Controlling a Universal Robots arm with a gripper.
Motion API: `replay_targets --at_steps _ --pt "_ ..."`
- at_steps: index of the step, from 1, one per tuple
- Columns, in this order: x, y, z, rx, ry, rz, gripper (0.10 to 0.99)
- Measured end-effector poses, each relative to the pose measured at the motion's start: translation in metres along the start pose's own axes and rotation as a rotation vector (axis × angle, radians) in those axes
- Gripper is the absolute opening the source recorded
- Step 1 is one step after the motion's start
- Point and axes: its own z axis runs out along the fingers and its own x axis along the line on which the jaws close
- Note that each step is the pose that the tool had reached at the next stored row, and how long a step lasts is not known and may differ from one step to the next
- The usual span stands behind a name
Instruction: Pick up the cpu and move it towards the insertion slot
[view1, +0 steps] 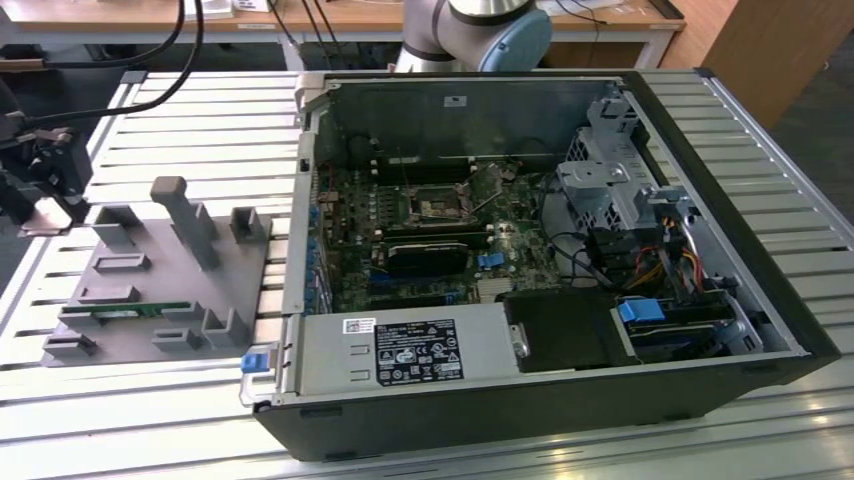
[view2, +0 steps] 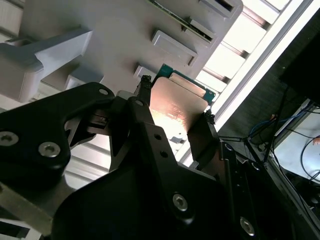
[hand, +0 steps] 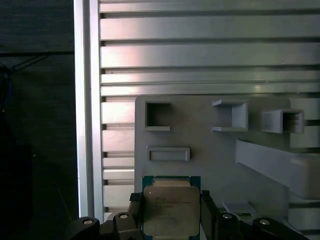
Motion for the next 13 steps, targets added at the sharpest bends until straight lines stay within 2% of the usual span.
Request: replay_targets --at_steps 13 --pt "0.0 0.0003 -0.014 0.0 0.0 0.0 0.541"
